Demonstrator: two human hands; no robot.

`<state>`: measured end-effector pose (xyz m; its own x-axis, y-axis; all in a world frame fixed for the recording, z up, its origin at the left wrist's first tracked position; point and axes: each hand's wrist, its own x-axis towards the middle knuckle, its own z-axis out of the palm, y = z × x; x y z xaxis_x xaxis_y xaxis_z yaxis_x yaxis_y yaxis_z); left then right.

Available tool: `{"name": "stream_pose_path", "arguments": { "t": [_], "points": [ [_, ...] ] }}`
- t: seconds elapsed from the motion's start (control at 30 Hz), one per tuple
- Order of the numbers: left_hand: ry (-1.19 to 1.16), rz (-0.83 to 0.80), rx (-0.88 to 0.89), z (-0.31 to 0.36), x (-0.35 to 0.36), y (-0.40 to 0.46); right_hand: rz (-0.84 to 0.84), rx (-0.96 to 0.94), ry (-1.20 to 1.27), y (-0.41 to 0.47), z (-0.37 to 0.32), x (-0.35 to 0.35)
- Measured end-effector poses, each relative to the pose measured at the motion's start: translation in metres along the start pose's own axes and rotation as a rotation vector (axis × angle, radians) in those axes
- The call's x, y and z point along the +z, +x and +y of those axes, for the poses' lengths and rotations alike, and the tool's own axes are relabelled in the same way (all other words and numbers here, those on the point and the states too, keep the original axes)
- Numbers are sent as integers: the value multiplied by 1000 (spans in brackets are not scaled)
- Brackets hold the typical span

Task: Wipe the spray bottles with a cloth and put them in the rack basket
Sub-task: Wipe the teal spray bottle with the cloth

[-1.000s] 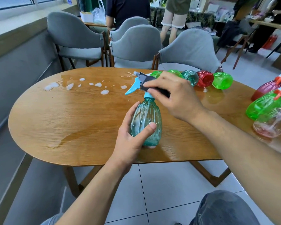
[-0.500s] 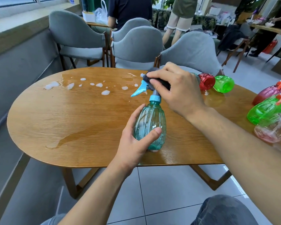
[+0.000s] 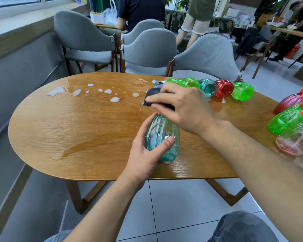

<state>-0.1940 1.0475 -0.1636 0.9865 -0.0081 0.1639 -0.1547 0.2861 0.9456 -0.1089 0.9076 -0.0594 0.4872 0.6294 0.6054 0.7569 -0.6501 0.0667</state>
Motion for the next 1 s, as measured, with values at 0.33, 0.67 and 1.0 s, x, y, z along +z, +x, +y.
{"name": "stream_pose_path", "arguments": {
  "t": [0.33,0.67,1.0],
  "points": [
    [13,9,11,-1,1,2,130,206,22,-5,11,-2],
    [-17,18,-17,3,1,1,110,263,126,-14,26,-6],
    [-39,18,-27,3,1,2,0,192,212,-26,23,-7]
  ]
}}
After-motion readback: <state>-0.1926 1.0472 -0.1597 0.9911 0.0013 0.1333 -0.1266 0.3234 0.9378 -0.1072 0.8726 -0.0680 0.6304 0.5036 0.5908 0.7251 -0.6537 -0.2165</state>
